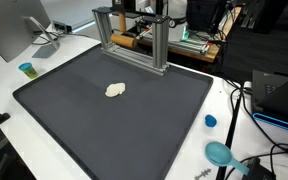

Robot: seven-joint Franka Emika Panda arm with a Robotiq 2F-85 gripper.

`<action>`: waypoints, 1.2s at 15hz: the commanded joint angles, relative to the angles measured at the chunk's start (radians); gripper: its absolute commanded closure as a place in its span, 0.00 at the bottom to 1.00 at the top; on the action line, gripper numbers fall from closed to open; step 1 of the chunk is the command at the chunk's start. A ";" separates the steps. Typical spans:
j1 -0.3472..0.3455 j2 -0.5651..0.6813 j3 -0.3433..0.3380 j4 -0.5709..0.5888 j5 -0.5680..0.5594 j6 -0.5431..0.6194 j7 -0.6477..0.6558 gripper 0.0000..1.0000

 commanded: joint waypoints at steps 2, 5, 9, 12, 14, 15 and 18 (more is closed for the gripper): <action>0.029 -0.021 -0.004 0.004 -0.003 -0.042 0.007 0.53; 0.027 -0.018 -0.009 -0.007 -0.004 -0.038 0.004 0.78; 0.022 -0.074 -0.016 -0.046 0.004 -0.076 0.019 0.78; 0.029 -0.106 -0.009 -0.069 0.008 -0.088 0.028 0.78; 0.036 -0.121 -0.003 -0.084 0.008 -0.101 0.030 0.78; 0.039 -0.129 -0.002 -0.090 0.011 -0.107 0.034 0.78; 0.036 -0.152 0.010 -0.111 0.004 -0.124 0.066 0.78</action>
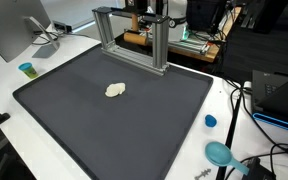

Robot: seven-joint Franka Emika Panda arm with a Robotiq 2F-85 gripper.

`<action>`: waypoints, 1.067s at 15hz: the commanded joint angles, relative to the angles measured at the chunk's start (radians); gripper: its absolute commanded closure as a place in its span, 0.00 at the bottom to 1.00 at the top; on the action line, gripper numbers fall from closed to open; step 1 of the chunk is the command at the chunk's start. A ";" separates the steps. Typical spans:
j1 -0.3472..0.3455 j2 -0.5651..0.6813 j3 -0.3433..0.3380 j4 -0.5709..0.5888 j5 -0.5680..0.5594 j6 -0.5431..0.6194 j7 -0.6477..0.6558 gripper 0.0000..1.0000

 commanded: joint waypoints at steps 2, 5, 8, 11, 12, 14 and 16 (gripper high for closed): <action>0.000 -0.080 0.016 -0.048 -0.001 -0.035 0.064 0.78; 0.001 -0.100 0.022 -0.065 0.010 -0.053 0.108 0.78; 0.004 -0.094 0.028 -0.069 0.032 -0.069 0.157 0.28; 0.008 -0.078 0.039 -0.058 0.052 -0.074 0.200 0.12; 0.008 -0.076 0.044 -0.053 0.055 -0.075 0.213 0.06; -0.006 -0.094 0.056 -0.048 0.048 -0.069 0.256 0.00; -0.034 -0.140 0.059 -0.047 0.029 -0.070 0.311 0.00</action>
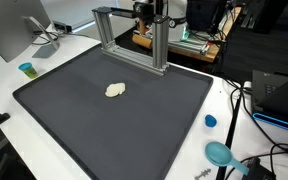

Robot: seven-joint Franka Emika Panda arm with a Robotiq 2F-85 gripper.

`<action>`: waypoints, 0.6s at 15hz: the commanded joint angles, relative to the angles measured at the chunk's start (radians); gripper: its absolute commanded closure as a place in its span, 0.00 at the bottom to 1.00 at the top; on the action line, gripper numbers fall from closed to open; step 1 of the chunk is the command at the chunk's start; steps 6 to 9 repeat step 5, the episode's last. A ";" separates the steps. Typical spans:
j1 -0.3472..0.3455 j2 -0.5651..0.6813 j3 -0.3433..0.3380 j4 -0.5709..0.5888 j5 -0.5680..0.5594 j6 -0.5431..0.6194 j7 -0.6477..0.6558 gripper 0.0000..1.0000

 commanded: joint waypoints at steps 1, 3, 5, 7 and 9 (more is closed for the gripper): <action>-0.045 -0.101 0.007 0.004 -0.009 -0.015 0.089 0.00; -0.065 -0.173 -0.012 -0.012 -0.017 0.044 0.081 0.00; -0.084 -0.205 -0.045 -0.007 -0.031 0.116 0.022 0.00; -0.084 -0.205 -0.045 -0.007 -0.031 0.116 0.022 0.00; -0.084 -0.205 -0.045 -0.007 -0.031 0.116 0.022 0.00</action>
